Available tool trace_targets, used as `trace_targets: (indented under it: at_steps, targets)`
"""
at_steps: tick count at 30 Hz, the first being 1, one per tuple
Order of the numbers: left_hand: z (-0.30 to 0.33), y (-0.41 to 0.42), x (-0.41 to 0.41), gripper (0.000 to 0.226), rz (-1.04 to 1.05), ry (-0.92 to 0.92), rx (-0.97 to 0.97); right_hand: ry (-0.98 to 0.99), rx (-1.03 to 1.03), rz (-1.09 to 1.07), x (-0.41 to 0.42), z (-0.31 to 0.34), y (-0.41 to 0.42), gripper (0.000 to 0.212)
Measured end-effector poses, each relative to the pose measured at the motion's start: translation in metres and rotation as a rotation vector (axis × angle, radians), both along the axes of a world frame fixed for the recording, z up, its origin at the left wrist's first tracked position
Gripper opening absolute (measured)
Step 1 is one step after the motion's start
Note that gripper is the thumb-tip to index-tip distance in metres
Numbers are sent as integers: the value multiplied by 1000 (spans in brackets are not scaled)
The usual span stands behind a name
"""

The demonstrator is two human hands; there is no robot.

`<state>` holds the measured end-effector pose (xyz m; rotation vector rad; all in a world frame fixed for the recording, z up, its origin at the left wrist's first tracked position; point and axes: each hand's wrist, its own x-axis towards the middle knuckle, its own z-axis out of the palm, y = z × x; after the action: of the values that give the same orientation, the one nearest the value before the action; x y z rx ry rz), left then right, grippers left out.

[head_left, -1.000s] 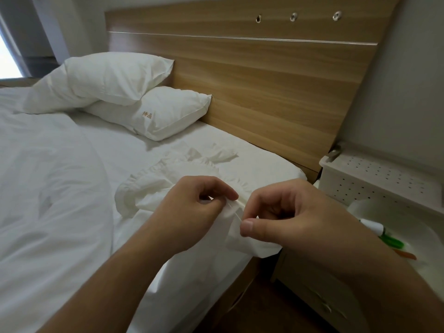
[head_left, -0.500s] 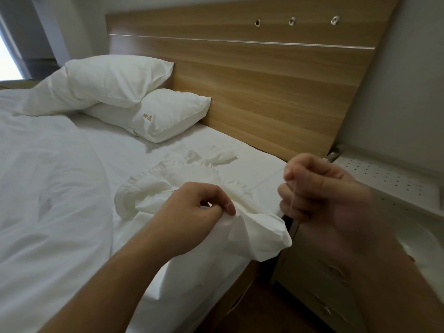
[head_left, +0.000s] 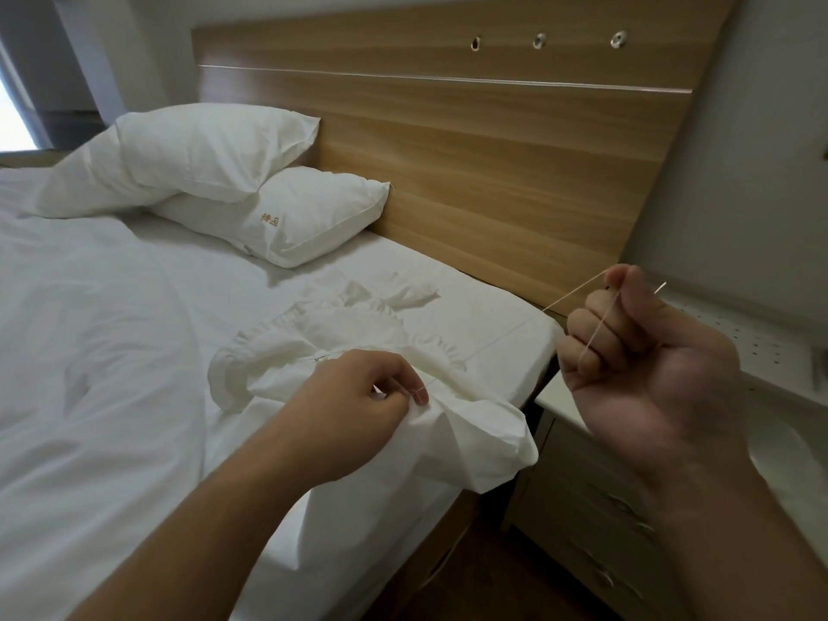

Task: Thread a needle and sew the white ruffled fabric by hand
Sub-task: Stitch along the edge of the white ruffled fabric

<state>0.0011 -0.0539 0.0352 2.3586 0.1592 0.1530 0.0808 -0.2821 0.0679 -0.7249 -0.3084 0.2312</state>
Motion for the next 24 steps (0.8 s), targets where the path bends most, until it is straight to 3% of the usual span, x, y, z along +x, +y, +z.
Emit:
trace_targets:
  at_steps: [4,8,12,17,21,24]
  targets:
    - [2,0,0,36,4,-4,-17,-35,-152,-87,4,-2,-5,19]
    - [4,2,-1,40,13,-55,-148,-123,-684,-489,9,-11,-7,17]
    - [5,2,-2,39,-1,-96,-203,-194,-747,-637,1,-11,0,12]
    - [8,1,-4,38,-18,-112,-199,-441,-795,-558,-21,-8,14,18]
    - [8,0,-4,37,-13,-130,-177,-450,-727,-553,-27,-9,19,17]
    - [8,0,-4,37,-6,-138,-170,-560,-967,-348,-28,-15,25,13]
